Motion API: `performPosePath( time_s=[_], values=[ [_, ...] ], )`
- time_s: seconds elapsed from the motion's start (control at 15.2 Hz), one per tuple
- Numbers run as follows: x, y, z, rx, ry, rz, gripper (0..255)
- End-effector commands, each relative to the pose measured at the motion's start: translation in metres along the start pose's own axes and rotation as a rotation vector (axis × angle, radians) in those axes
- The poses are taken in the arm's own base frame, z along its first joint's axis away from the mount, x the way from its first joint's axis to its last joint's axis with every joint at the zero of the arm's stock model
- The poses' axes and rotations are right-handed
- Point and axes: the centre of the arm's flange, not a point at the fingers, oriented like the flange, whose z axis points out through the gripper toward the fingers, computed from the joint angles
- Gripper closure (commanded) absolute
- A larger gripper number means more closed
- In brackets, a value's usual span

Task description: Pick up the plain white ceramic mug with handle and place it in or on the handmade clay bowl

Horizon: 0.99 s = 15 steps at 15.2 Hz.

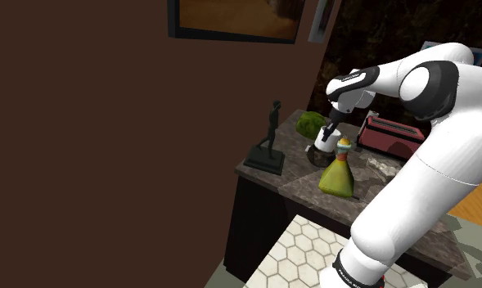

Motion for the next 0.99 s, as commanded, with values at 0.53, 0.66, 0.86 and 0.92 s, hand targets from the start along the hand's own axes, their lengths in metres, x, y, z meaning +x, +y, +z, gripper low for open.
performPosePath(
  time_s=[0.53,0.66,0.86,0.92],
  values=[
    [0.000,0.000,0.000,0.000,0.000,0.000,0],
    [0.000,0.000,-0.026,0.000,0.000,0.000,0],
    [0.000,0.000,-0.050,0.000,0.000,0.000,0],
    [0.000,0.000,-0.050,0.000,0.000,0.000,0]
  ],
)
